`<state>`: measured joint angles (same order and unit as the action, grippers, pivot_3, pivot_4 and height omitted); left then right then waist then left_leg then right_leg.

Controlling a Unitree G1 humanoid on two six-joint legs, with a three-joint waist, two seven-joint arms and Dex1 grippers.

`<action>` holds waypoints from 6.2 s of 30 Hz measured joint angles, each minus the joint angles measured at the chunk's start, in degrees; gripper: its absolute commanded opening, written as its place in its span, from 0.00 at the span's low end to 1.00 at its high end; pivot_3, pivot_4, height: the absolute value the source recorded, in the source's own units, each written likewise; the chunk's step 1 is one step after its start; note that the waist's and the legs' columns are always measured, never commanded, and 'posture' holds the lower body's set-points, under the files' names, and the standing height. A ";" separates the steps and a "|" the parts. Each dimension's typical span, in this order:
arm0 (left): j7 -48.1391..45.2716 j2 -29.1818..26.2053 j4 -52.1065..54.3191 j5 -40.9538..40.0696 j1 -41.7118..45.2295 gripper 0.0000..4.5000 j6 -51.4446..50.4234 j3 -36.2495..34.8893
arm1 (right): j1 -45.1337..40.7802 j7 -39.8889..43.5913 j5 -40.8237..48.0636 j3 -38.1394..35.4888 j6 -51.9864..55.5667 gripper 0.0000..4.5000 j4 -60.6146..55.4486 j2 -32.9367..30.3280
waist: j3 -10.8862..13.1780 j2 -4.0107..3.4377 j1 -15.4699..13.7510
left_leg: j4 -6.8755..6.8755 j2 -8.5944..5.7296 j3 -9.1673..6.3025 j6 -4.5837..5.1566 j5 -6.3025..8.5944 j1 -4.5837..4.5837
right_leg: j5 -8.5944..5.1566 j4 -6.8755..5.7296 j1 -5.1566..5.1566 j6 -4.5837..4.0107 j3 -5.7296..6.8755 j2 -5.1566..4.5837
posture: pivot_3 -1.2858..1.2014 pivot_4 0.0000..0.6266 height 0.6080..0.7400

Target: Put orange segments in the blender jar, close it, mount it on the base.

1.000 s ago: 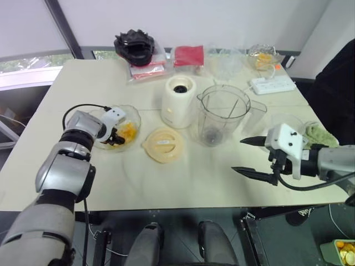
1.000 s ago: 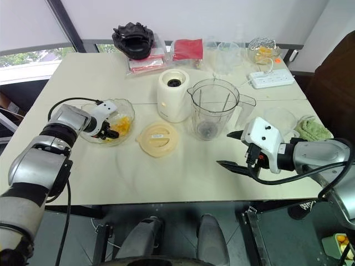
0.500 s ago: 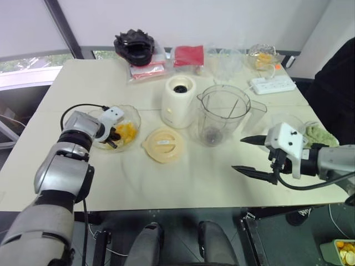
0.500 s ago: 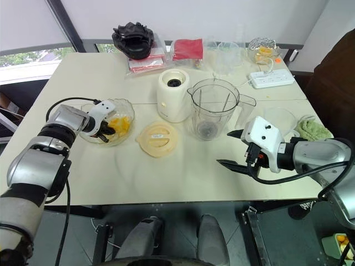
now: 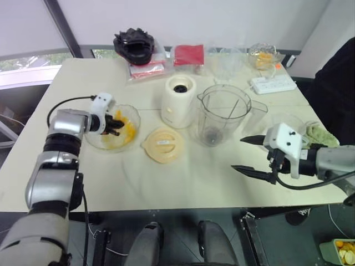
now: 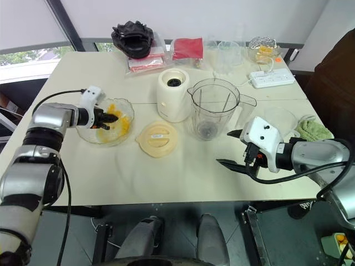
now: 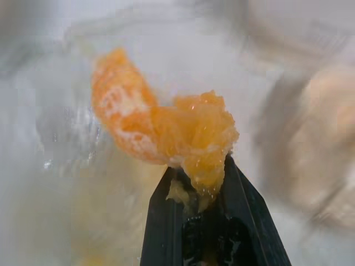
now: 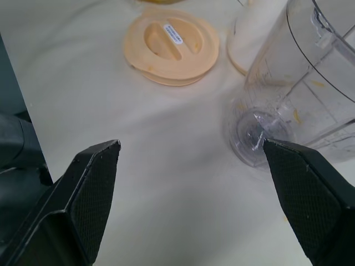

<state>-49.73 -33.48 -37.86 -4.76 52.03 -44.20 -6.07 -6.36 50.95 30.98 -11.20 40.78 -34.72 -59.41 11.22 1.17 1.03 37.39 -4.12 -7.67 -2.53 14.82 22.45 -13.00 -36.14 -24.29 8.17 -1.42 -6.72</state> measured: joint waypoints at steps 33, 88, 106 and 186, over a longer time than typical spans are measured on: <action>6.79 10.45 4.23 -20.96 22.85 0.03 1.64 -5.72 | 9.49 -9.28 -1.36 -3.67 0.97 0.96 -7.46 5.96 | 0.02 0.05 -0.56 | 0.00 -0.08 0.04 -0.07 -0.03 0.01 | 0.02 0.12 0.08 -0.01 0.00 -0.02 | 0.52 0.24 1.00; -26.72 34.11 -38.90 10.51 38.35 0.99 35.19 13.22 | 50.22 -60.43 1.20 6.60 -24.90 0.96 -23.48 2.11 | 0.06 0.11 -0.40 | 0.02 -0.09 0.11 0.01 0.00 -0.04 | -0.07 0.15 0.21 0.11 -0.04 -0.01 | 0.52 0.24 1.00; -28.75 33.49 -41.28 21.13 43.40 0.99 40.78 18.79 | 50.61 -70.55 -0.04 13.03 -29.54 0.96 -23.48 -3.82 | 0.08 0.14 -0.54 | 0.06 -0.10 0.09 0.07 0.02 -0.02 | -0.19 0.17 0.26 0.30 -0.04 -0.01 | 0.52 0.24 1.00; -0.93 8.66 47.21 -11.07 -19.88 0.99 0.35 3.14 | -1.60 -56.59 -15.08 7.48 -6.58 0.96 11.39 35.34 | -0.04 -0.10 -0.25 | 0.33 -0.02 -0.02 0.05 0.02 -0.12 | 0.04 -0.06 0.27 -0.06 -0.07 0.10 | 0.52 0.24 1.00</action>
<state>-50.66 -24.83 9.34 -15.83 32.16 -43.85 -2.93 -7.95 -5.64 15.90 -3.72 34.20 -23.33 -24.08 11.18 1.07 0.78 37.72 -4.14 -7.69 -2.48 14.85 22.33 -12.96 -36.20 -24.02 8.11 -1.50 -6.62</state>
